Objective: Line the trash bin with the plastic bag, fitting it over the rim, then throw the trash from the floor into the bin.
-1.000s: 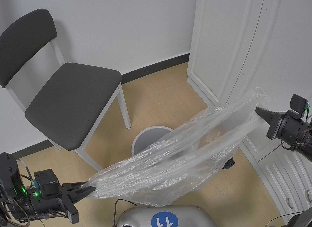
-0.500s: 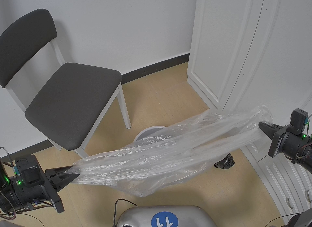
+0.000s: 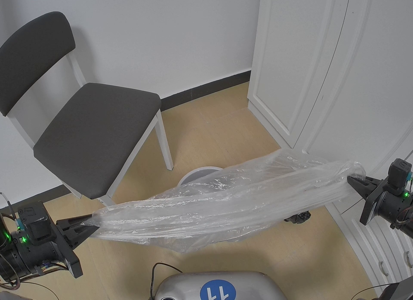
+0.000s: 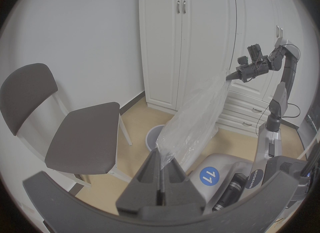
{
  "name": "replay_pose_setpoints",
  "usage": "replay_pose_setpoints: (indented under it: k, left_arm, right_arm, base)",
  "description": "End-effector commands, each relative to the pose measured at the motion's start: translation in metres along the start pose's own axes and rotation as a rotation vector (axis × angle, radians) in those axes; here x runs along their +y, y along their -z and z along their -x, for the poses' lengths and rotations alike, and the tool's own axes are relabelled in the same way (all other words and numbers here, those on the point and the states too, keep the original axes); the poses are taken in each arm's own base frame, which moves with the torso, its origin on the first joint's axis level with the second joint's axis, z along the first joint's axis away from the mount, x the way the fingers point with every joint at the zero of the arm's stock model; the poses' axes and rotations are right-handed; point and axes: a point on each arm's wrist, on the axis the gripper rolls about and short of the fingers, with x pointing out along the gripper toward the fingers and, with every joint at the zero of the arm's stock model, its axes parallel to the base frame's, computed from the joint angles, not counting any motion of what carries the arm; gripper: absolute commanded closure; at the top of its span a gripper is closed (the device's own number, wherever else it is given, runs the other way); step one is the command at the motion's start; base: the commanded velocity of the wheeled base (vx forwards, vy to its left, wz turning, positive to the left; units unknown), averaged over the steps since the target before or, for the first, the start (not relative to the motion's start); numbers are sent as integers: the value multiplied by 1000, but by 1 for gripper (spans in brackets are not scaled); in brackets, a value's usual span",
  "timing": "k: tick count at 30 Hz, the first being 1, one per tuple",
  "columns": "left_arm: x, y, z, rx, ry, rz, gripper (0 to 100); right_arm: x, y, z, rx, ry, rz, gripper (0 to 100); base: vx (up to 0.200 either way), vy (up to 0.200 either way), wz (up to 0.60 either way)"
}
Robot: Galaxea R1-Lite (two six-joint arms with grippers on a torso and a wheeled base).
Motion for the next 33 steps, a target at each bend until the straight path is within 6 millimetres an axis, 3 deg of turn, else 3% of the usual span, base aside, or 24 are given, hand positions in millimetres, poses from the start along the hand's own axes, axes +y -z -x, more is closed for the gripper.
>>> replay_pose_setpoints:
  k: [1,14,33]
  left_arm:
    - [0,0,0,-2,-1,0,100]
    - [3,1,0,24,-82,-26,100]
    - [0,1,-5,26,-37,-28,100]
  right_arm:
    - [0,2,2,2,2,2,100]
    - [1,16,1,60,1,88,100]
    - [0,14,6,33,-7,84,100]
  base:
    - [0,0,0]
    - [0,0,0]
    - [0,0,0]
